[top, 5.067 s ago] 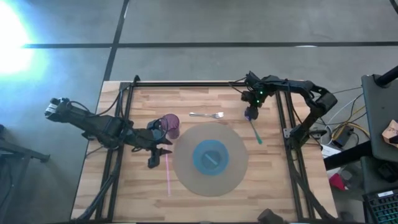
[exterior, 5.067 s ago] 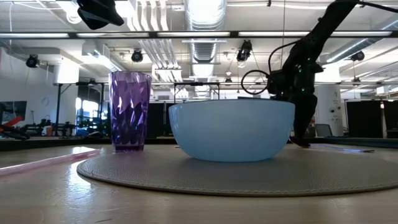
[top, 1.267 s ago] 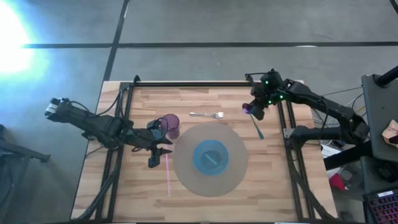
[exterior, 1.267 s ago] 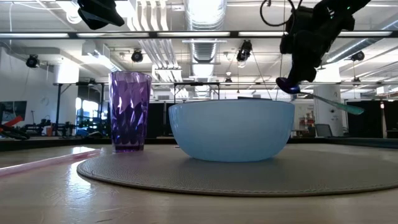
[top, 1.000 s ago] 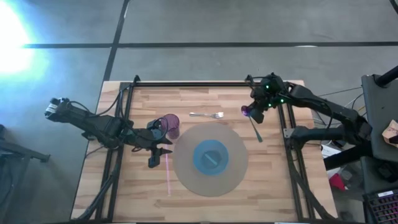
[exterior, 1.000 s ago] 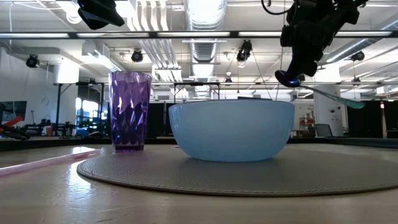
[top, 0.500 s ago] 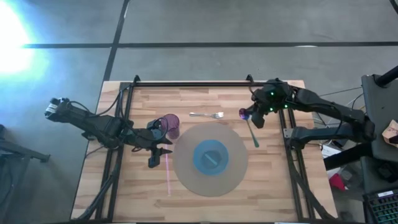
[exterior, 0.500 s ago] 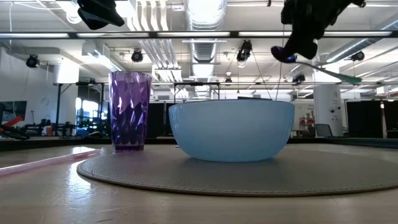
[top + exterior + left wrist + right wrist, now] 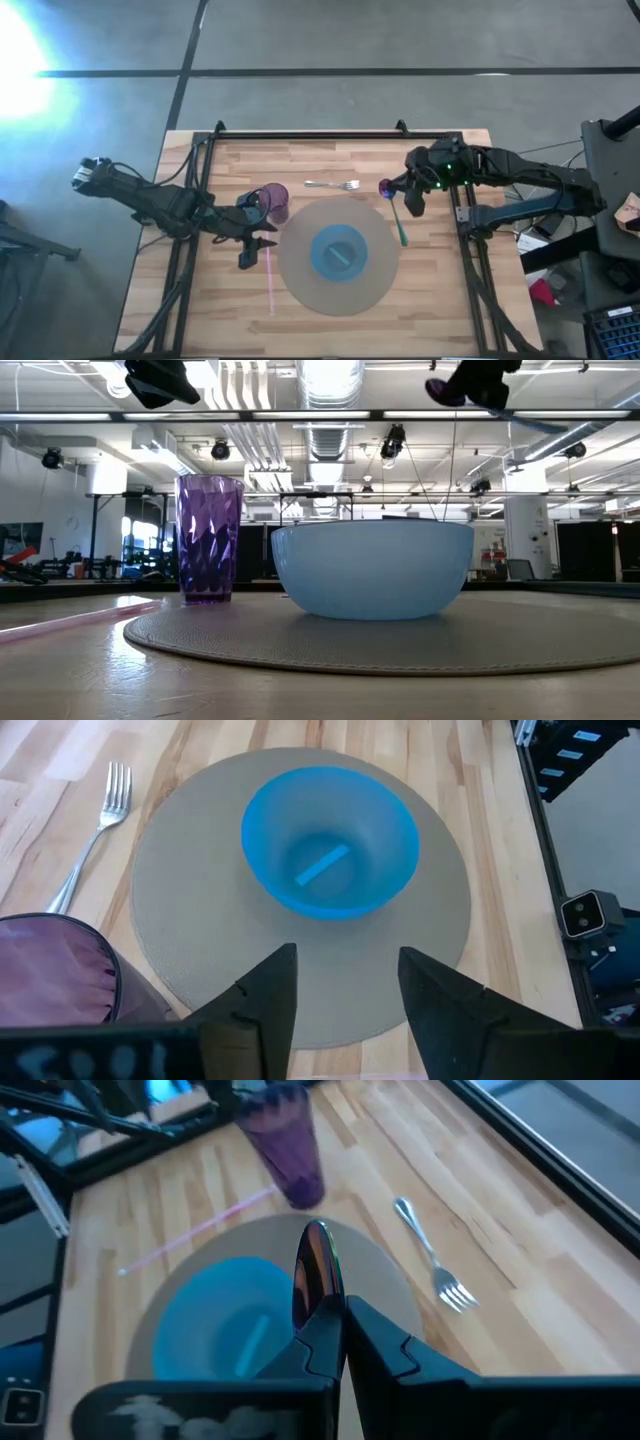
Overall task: Pick & Place Utensil
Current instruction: Put the purple spoon into the bowl
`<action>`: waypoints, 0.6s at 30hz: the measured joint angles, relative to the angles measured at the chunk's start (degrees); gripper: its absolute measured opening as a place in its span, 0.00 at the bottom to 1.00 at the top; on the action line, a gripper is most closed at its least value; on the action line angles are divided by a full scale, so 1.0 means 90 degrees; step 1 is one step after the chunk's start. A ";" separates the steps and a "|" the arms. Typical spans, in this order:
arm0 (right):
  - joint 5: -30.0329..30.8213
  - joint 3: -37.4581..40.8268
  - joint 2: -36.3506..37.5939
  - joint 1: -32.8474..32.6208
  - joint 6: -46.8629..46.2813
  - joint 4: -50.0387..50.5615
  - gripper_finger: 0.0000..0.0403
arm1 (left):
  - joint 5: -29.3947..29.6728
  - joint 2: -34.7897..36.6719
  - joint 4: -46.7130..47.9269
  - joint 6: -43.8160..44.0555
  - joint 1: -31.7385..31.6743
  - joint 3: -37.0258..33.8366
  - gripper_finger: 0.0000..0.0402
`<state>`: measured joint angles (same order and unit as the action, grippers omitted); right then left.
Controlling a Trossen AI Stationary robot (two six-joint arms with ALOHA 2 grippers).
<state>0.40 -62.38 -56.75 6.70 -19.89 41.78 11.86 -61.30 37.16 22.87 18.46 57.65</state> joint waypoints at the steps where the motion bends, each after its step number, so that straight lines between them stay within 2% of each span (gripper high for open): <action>1: 0.0103 -0.0018 -0.0012 -0.0165 -0.0061 -0.0090 0.02 | -0.0024 0.0000 -0.0005 0.0003 0.0000 0.0000 0.44; 6: 0.0616 0.0007 -0.0145 -0.0907 -0.0274 -0.0714 0.02 | -0.0061 0.0000 -0.0130 0.0012 -0.0002 0.0000 0.53; 10: 0.1273 0.0016 -0.0365 -0.1383 -0.0290 -0.1035 0.02 | -0.0053 0.0000 -0.0453 -0.0014 0.0000 0.0000 0.60; 18: 0.1819 0.0011 -0.0990 -0.1985 -0.0121 -0.2217 0.02 | -0.0027 0.0000 -0.1625 -0.0061 0.0000 -0.0188 0.62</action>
<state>16.77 -62.28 -65.66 -11.16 -20.98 21.83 11.61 -61.30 22.53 22.33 18.46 55.95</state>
